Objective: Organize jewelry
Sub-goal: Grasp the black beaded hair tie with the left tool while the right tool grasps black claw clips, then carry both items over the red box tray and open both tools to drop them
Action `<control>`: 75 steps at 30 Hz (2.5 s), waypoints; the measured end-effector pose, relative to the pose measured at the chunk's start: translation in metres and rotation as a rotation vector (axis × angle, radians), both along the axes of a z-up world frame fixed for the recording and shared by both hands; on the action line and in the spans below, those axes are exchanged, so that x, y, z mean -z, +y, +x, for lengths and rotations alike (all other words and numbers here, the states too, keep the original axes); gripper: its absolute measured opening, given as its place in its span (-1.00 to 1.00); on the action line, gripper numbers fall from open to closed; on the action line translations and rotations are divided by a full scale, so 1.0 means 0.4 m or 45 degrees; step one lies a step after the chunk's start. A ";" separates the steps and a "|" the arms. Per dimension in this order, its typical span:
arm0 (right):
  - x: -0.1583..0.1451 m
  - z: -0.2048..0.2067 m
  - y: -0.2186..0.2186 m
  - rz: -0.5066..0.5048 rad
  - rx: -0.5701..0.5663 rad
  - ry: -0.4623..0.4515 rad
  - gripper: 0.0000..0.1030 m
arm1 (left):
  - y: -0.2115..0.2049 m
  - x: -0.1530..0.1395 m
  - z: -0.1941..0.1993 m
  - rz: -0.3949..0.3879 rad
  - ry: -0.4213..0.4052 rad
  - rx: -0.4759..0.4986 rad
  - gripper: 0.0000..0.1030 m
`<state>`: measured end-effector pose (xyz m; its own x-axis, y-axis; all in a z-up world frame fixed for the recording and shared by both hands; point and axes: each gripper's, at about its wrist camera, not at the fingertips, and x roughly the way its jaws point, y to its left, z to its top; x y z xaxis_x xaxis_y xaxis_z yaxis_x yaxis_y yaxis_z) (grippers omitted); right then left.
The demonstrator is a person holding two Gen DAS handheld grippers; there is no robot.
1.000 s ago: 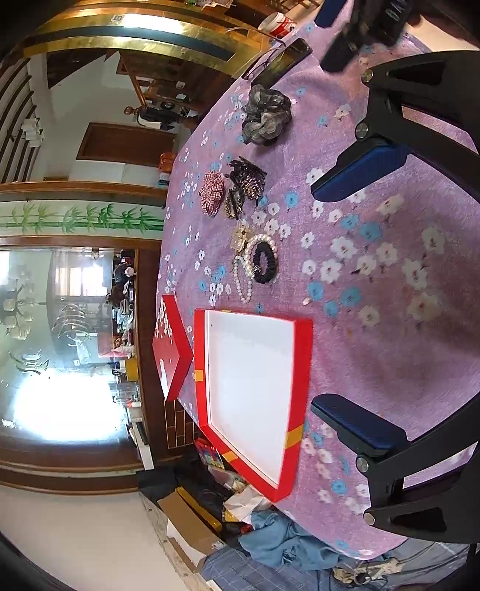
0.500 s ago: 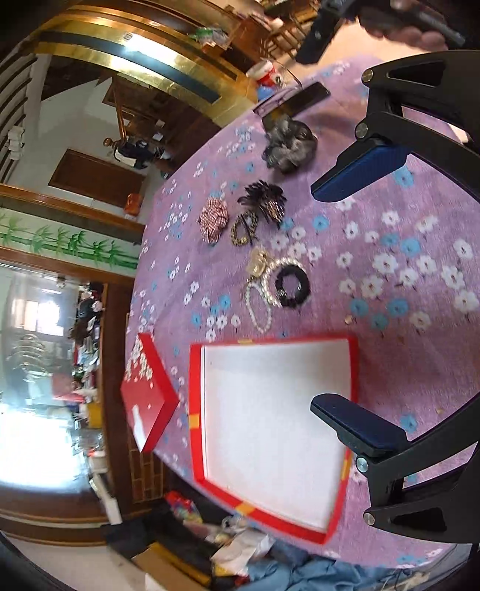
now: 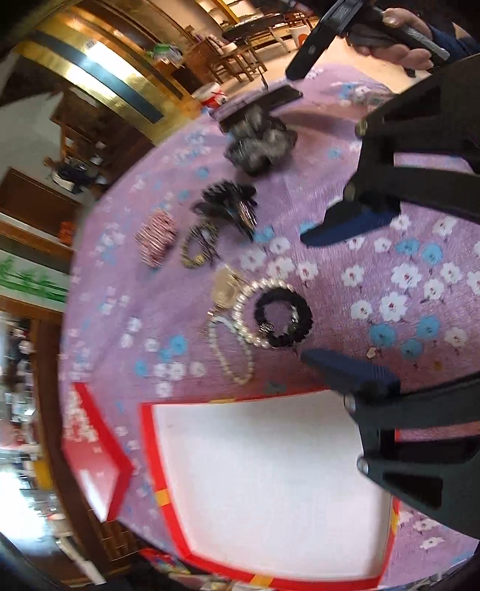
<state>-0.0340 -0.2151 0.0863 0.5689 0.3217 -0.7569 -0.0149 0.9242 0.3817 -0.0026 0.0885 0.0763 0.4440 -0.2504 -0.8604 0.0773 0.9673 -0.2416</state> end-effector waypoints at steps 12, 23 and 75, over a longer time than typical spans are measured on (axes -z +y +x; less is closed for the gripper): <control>0.019 0.016 0.000 -0.034 0.002 0.005 0.98 | 0.001 0.126 0.110 0.031 0.136 -0.058 -0.43; 0.040 0.050 -0.007 -0.026 0.028 0.035 0.98 | 0.017 0.041 0.062 -0.073 0.023 -0.052 -0.84; -0.058 0.287 0.296 -0.044 -0.174 0.082 -0.15 | 0.232 -0.103 -0.032 -0.103 -0.208 -0.148 -0.84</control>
